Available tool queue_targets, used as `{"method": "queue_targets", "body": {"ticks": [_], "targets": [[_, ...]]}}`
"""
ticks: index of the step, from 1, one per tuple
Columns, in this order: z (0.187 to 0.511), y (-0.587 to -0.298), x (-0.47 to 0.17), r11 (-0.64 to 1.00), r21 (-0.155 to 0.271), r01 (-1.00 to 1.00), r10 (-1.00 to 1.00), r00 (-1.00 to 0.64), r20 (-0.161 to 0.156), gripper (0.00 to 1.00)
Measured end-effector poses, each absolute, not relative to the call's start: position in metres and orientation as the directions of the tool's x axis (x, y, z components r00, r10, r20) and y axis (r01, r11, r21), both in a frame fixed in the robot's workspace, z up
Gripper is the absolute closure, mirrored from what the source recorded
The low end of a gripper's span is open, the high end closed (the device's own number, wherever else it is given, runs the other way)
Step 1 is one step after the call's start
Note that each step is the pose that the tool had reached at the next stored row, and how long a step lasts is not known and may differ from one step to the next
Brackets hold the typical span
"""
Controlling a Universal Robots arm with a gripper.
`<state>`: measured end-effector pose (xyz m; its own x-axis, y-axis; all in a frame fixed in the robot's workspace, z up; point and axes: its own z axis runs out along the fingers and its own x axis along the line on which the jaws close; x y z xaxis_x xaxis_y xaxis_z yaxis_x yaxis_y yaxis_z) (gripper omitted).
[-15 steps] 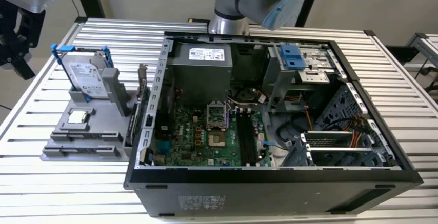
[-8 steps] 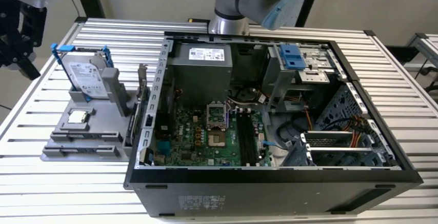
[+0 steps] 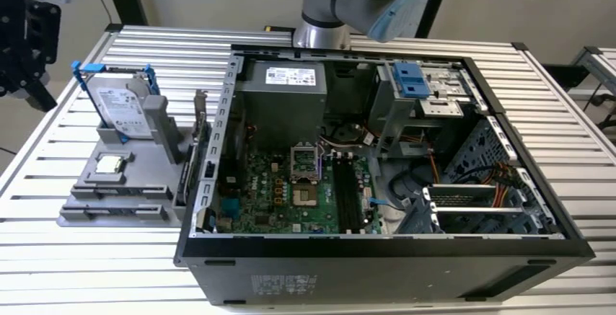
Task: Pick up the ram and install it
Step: 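Pick up the ram and move it above insertion slot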
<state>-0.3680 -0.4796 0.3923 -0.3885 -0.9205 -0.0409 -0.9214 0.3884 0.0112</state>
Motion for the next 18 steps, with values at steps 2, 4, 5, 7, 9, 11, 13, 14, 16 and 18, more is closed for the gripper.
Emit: {"method": "queue_targets", "body": {"ticks": [2,4,5,7,9,11,13,14,16,18], "targets": [[0.392,-0.4796,-0.368,0.362,0.014,-0.932,-0.931,-0.363,-0.048,1.0],[0.3919,-0.4795,-0.3681,0.337,0.016,-0.941,-0.94,-0.337,-0.053,1.0],[0.3918,-0.4795,-0.3681,0.323,0.016,-0.946,-0.945,-0.323,-0.053,1.0],[0.3918,-0.4796,-0.3681,0.287,0.016,-0.958,-0.956,-0.287,-0.053,1.0],[0.3917,-0.4796,-0.3681,0.253,0.016,-0.967,-0.966,-0.254,-0.053,1.0],[0.3916,-0.4796,-0.3681,0.217,0.016,-0.976,-0.975,-0.218,-0.053,1.0],[0.3914,-0.4796,-0.3681,0.181,0.016,-0.983,-0.982,-0.182,-0.053,1.0],[0.3913,-0.4796,-0.368,0.164,0.016,-0.986,-0.985,-0.164,-0.053,1.0],[0.3911,-0.4796,-0.3681,0.126,0.016,-0.992,-0.99,-0.127,-0.053,1.0],[0.3908,-0.4796,-0.3681,0.091,0.016,-0.996,-0.994,-0.092,-0.053,1.0]]}}
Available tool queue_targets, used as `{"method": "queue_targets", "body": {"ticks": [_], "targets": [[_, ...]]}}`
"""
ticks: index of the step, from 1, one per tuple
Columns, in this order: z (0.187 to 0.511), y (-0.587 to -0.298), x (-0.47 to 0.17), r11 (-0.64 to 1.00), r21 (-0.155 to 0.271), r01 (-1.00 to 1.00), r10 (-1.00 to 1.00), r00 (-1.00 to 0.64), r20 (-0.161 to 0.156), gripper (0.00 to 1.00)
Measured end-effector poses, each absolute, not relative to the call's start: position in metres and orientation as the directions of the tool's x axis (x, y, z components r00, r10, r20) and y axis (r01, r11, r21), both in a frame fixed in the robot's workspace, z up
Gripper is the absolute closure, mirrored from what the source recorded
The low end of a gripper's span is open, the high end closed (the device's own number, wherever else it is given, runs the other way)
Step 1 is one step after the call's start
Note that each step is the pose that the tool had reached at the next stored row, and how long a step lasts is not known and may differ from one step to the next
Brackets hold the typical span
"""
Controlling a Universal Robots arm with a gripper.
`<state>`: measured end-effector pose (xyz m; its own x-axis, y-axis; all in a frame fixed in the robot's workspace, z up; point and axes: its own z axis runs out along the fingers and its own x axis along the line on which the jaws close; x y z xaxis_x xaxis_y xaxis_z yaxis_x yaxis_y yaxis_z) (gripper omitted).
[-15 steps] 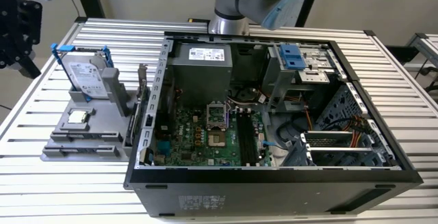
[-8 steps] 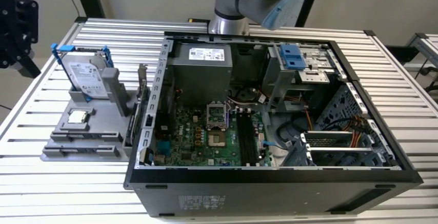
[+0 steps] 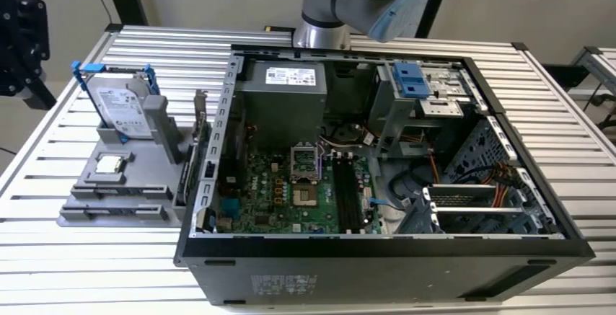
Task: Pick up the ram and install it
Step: 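Pick up the ram and move it above insertion slot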
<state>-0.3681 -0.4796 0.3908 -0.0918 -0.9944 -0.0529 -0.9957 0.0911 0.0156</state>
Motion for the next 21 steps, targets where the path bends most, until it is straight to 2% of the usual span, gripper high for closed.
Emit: {"method": "queue_targets", "body": {"ticks": [9,21], "targets": [[0.3902,-0.4796,-0.3681,-0.061,0.014,-0.998,-0.997,0.06,-0.053,1.0],[0.389,-0.4796,-0.3617,-0.056,0.013,-0.998,-0.997,0.055,-0.053,1.0]]}}
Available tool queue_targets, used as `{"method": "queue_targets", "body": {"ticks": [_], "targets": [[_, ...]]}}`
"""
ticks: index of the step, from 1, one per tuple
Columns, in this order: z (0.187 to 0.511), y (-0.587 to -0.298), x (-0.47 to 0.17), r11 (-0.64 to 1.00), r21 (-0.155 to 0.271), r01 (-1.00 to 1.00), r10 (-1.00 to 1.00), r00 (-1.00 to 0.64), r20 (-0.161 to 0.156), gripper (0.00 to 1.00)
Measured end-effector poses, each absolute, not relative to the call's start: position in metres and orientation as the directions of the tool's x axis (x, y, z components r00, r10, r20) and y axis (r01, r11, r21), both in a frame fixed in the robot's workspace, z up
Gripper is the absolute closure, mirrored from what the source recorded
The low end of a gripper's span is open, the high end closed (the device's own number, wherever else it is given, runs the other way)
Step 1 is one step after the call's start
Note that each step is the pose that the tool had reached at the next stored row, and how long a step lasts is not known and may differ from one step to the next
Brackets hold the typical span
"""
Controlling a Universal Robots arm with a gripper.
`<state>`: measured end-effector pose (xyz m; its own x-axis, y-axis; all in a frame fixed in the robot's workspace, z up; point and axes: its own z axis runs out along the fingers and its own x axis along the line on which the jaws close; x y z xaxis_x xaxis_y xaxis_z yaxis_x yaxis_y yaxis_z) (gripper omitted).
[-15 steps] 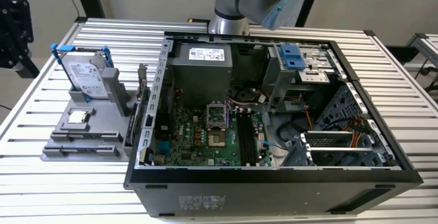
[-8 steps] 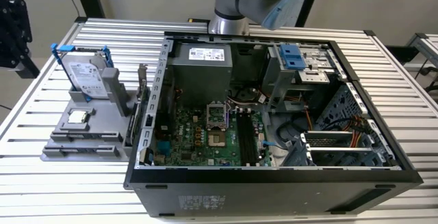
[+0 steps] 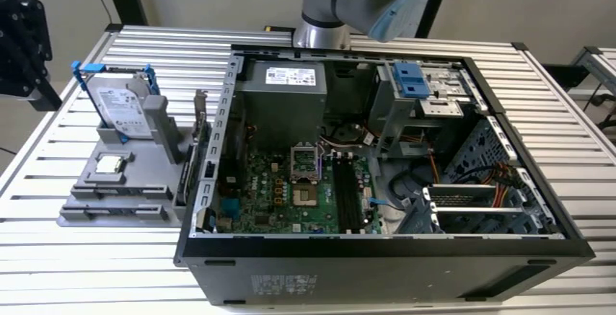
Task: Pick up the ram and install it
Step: 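Pick up the ram and move it above insertion slot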
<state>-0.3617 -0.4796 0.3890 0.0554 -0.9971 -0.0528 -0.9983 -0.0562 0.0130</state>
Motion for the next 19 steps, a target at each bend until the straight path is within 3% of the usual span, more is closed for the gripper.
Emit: {"method": "queue_targets", "body": {"ticks": [7,8,19], "targets": [[0.389,-0.4796,-0.3617,-0.056,0.013,-0.998,-0.997,0.055,-0.053,1.0],[0.389,-0.4796,-0.3617,-0.056,0.013,-0.998,-0.997,0.056,-0.053,0.0],[0.3889,-0.4796,-0.3617,-0.056,0.013,-0.998,-0.997,0.056,-0.053,0.0]]}}
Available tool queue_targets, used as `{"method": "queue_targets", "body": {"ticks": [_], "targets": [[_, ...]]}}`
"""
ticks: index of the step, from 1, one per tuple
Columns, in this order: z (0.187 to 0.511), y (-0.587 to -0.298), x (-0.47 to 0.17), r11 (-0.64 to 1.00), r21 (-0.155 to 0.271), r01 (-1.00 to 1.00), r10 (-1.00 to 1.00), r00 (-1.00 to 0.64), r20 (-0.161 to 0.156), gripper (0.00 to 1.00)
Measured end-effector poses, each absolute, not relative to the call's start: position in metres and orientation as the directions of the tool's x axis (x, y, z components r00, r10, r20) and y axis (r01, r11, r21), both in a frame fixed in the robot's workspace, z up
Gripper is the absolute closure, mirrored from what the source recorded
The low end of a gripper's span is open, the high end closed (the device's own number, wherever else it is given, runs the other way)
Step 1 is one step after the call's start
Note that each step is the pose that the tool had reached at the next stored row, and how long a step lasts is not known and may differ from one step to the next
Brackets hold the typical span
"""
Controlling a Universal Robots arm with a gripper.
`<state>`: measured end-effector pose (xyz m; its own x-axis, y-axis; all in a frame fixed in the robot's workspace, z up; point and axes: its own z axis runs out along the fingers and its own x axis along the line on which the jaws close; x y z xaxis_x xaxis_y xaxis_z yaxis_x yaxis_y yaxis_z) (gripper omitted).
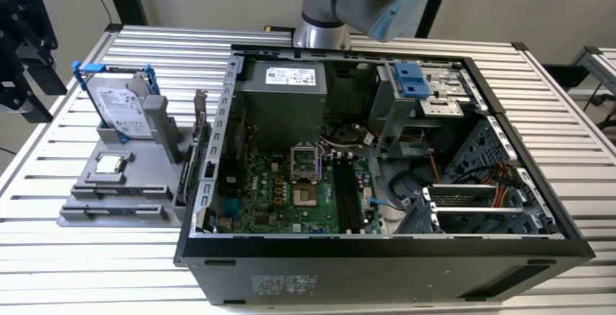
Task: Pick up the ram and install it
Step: 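Pick up the ram and move it above insertion slot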
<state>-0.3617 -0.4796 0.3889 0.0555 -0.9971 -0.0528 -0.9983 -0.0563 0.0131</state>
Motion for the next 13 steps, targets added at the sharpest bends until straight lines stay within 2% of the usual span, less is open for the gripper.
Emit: {"method": "queue_targets", "body": {"ticks": [13], "targets": [[0.377,-0.48,-0.362,-0.043,0.013,-0.999,-0.998,0.042,-0.053,0.0]]}}
